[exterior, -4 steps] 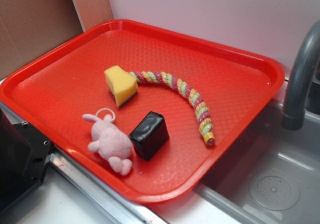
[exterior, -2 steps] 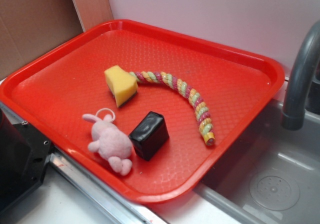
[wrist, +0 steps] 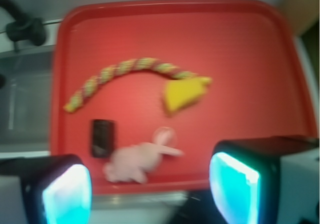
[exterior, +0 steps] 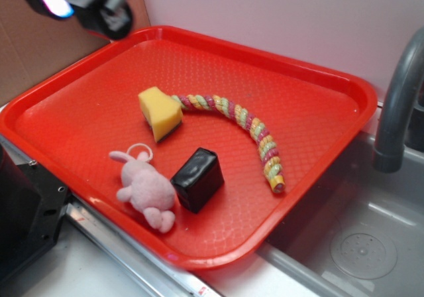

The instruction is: Grab the black box.

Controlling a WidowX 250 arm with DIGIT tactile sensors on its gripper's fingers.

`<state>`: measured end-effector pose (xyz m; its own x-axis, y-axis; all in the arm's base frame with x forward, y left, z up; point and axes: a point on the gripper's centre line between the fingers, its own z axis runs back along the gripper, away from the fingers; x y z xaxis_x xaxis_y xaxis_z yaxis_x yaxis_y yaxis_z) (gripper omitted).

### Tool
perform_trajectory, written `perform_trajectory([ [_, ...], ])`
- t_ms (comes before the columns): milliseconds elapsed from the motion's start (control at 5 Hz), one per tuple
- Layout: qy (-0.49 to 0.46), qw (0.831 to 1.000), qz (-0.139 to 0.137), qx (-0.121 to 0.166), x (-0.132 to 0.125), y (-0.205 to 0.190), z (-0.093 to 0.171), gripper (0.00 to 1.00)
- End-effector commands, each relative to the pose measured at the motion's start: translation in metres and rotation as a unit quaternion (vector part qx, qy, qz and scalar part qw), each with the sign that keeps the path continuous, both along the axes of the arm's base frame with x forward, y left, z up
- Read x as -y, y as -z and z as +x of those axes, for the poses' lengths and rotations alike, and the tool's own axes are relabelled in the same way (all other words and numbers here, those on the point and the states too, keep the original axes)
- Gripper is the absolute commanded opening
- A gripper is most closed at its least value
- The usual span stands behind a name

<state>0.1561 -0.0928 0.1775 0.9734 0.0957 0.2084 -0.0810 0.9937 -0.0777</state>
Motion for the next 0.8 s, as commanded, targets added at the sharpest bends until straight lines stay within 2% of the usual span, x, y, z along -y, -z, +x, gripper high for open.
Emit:
perform_trajectory([
  [0, -0.002, 0.998, -0.051, -0.022, 0.045, 0.05, 0.019, 1.0],
  [200, -0.003, 0.997, -0.045, -0.062, 0.047, 0.079, 0.014, 1.0],
  [400, 0.019, 0.997, -0.004, -0.081, 0.038, 0.102, 0.01, 1.0],
  [600, 0.037, 0.996, -0.058, -0.056, 0.039, 0.129, 0.011, 1.0],
])
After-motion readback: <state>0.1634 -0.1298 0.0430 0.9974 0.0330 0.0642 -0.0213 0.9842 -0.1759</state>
